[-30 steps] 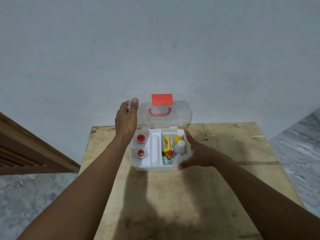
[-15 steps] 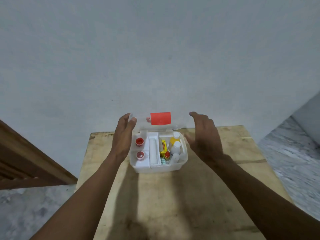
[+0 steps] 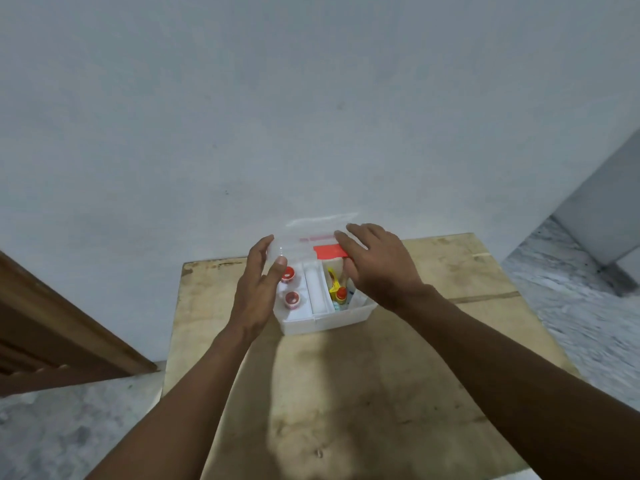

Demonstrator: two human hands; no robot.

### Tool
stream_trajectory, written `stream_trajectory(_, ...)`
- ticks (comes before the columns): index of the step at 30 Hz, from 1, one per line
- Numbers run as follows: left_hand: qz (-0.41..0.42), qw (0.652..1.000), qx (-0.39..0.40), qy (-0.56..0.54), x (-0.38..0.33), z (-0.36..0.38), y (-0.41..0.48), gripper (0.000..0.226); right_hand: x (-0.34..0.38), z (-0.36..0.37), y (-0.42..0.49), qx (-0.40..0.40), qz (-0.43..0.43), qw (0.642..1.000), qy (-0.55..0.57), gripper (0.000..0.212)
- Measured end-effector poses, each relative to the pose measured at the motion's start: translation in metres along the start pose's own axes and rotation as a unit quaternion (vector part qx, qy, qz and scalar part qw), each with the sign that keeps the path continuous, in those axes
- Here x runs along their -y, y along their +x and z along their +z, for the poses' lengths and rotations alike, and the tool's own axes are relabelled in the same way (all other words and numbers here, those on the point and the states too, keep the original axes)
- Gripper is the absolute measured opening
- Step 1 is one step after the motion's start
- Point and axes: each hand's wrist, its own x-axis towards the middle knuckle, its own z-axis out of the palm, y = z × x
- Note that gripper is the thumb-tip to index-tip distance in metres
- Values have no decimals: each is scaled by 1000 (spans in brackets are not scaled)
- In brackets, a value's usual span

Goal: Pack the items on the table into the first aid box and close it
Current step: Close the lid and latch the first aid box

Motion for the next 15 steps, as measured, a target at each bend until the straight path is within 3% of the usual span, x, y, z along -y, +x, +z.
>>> stream_trajectory(4,-2,999,34,30,11,-6,-16,56,2,-1,-17,1,-24,1000,-2,34)
stream_trajectory(10,1,996,49,76,42,-7,-29,87,22,3,-52,57,-21,998,0,27)
stream_trajectory(15,28,996,35,83,40,-3,-35,69,36,6,-69,95,4,995,-20,41)
